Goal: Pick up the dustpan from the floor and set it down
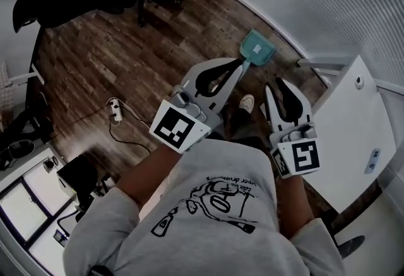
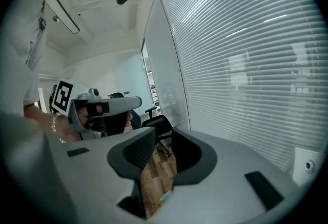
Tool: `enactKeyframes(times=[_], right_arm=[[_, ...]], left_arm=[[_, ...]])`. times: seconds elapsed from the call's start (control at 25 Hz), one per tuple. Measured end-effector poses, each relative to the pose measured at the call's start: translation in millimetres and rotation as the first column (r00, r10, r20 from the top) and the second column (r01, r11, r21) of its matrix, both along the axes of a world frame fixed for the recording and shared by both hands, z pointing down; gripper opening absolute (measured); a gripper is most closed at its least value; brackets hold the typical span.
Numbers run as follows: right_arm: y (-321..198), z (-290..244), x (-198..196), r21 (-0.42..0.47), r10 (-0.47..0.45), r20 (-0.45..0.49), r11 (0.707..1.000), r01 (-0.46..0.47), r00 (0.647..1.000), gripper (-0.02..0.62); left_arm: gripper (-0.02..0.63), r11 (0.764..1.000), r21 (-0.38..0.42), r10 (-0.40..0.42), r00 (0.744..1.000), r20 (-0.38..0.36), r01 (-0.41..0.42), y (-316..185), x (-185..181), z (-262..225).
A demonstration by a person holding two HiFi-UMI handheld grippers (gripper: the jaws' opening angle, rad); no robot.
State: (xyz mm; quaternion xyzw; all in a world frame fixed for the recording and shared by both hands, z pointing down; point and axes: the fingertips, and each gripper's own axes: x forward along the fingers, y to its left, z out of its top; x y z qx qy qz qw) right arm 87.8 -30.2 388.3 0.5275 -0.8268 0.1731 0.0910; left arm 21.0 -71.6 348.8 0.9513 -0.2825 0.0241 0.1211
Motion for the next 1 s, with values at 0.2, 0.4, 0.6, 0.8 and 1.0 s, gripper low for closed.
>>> enactKeyframes(times=[0.2, 0.4, 0.6, 0.8, 1.0], right_arm=[[-1.3, 33.0, -0.5, -0.034, -0.004, -0.009, 0.999, 0.004, 1.000, 0.066], [-2.0, 72.5, -2.7, -0.093, 0.003, 0.016, 0.996, -0.002, 1.000, 0.066], [-1.9, 111.6, -7.9, -0.156, 0.018, 0.028, 0.988, -0.013, 0.999, 0.066], [-2.1, 157.0, -11.6, -0.222, 0.038, 0.066, 0.975, -0.022, 0.997, 0.072], [1.1, 198.4, -13.4, -0.283, 0.054, 0.091, 0.959, -0.027, 0.994, 0.091]], left_arm=[[0.002, 1.000, -0.026, -0.007, 1.000, 0.010, 0.007, -1.2, -0.4, 19.5], [0.002, 0.999, -0.031, -0.006, 1.000, 0.023, 0.007, -4.2, -1.2, 37.6], [0.002, 0.999, -0.048, -0.011, 1.000, 0.025, 0.012, -8.1, -5.1, 50.0], [0.002, 0.998, -0.056, -0.013, 1.000, 0.025, 0.014, -9.8, -5.0, 66.5], [0.002, 0.997, -0.073, -0.004, 0.999, 0.037, 0.007, -6.2, -2.5, 83.0]])
